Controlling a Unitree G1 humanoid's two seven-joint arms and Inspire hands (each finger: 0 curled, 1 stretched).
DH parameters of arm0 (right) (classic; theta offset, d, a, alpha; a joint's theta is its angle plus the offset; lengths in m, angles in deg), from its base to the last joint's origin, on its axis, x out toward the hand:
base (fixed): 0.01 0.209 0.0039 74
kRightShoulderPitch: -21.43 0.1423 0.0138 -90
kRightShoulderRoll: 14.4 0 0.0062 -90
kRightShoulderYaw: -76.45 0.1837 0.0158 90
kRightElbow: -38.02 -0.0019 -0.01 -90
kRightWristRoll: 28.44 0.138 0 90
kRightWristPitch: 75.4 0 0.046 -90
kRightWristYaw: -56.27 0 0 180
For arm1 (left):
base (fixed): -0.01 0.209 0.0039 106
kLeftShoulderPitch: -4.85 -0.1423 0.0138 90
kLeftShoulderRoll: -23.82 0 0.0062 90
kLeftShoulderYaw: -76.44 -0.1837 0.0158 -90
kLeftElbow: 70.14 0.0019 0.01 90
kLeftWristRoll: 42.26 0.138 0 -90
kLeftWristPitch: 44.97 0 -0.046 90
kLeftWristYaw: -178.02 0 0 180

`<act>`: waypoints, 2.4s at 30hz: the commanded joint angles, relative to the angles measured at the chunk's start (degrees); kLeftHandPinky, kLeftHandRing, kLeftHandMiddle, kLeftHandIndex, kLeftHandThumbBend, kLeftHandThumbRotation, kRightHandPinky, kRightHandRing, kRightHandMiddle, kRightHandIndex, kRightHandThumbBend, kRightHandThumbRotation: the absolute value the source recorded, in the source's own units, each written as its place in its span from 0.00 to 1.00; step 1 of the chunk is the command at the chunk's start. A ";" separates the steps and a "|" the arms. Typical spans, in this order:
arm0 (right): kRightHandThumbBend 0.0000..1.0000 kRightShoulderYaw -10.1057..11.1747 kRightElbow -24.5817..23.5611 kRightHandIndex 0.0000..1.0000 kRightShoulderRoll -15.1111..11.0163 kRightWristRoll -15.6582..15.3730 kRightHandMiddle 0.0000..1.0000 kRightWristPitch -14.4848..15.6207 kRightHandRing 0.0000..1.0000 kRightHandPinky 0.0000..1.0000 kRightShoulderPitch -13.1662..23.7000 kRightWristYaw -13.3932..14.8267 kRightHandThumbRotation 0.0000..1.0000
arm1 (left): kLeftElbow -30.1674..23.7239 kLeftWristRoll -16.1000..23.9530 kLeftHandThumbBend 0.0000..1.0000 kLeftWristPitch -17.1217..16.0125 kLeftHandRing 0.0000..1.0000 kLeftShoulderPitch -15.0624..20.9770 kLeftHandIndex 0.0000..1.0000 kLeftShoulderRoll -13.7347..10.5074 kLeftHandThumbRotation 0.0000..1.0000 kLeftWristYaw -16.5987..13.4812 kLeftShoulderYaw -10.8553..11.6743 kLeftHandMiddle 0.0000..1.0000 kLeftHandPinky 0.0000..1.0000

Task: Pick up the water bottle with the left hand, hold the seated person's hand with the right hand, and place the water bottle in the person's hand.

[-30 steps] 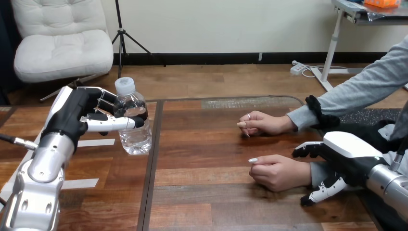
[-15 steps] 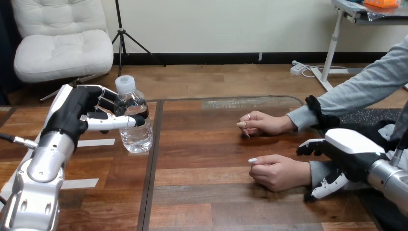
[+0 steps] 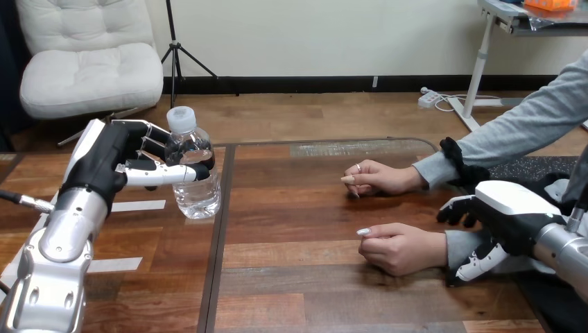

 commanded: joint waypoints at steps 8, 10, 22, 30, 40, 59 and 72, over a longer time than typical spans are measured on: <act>1.00 -0.35 0.96 0.73 0.58 0.81 0.73 0.76 0.70 0.56 5.73 -0.53 0.20 | -4.07 -0.05 0.63 -0.30 0.38 2.23 0.43 -1.97 0.00 -0.06 1.80 0.43 0.32; 1.00 -0.21 0.99 0.73 0.74 1.08 0.73 1.60 0.69 0.56 5.88 -1.59 0.19 | -4.05 0.20 0.63 -0.66 0.38 2.16 0.43 -2.20 0.00 -0.07 1.70 0.43 0.32; 0.98 -0.47 0.92 0.70 1.19 1.49 0.71 2.69 0.67 0.56 5.90 -3.20 0.20 | -4.14 0.01 0.63 -1.02 0.38 1.99 0.43 -2.18 0.00 -0.03 2.17 0.43 0.32; 0.95 -1.22 1.12 0.71 1.41 0.96 0.73 3.64 0.69 0.57 6.08 -4.68 0.29 | -4.19 -0.05 0.63 -1.23 0.39 1.94 0.43 -2.16 0.00 0.05 2.34 0.44 0.33; 0.96 -2.43 1.45 0.73 1.82 0.83 0.74 4.47 0.72 0.61 6.25 -5.71 0.46 | -4.57 -0.32 0.63 -0.83 0.39 1.97 0.43 -1.97 0.00 0.13 2.61 0.44 0.33; 0.96 -3.46 1.29 0.74 2.76 1.46 0.77 5.45 0.76 0.64 6.17 -7.75 0.42 | -4.58 -0.13 0.63 -1.15 0.38 2.06 0.43 -2.13 0.00 0.46 2.66 0.43 0.32; 0.97 -3.43 0.82 0.74 3.45 2.65 0.76 5.27 0.75 0.66 5.78 -9.12 0.34 | -4.65 0.05 0.63 -0.93 0.38 2.18 0.43 -2.08 0.00 0.49 2.71 0.43 0.32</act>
